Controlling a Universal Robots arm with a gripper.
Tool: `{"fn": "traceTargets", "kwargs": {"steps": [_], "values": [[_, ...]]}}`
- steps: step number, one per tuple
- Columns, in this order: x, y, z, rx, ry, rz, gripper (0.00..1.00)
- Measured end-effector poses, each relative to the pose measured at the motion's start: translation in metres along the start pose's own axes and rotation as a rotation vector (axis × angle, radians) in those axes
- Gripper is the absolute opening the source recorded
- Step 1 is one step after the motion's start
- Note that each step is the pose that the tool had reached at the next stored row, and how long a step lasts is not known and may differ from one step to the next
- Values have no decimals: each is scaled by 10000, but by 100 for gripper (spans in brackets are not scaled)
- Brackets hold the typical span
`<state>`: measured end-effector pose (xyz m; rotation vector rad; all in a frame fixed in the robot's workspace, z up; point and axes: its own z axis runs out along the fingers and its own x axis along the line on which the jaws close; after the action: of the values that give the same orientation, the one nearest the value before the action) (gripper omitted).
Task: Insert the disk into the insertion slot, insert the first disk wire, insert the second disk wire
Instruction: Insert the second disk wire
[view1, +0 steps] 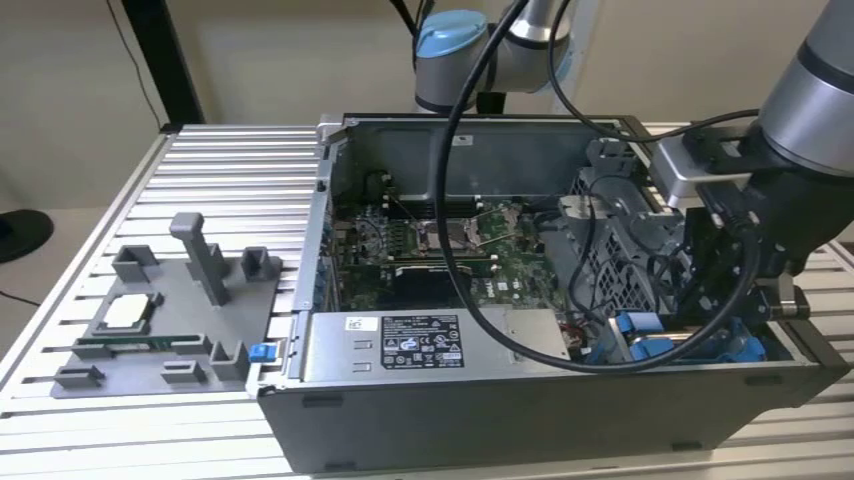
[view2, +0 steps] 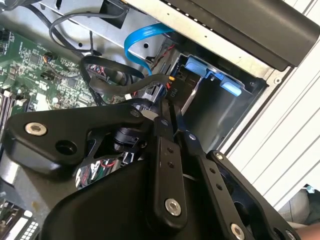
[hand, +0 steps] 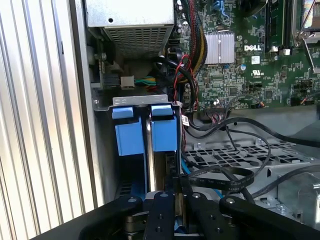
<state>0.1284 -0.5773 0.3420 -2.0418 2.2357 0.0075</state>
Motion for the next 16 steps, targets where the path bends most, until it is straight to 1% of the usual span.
{"fn": "traceTargets", "kwargs": {"steps": [7,11,14,16], "values": [[3,2,32,0,0,0,0],[6,5,67,2,8,-1,0],[9,7,97,1,1,0,0],[10,8,105,0,0,0,0]]}}
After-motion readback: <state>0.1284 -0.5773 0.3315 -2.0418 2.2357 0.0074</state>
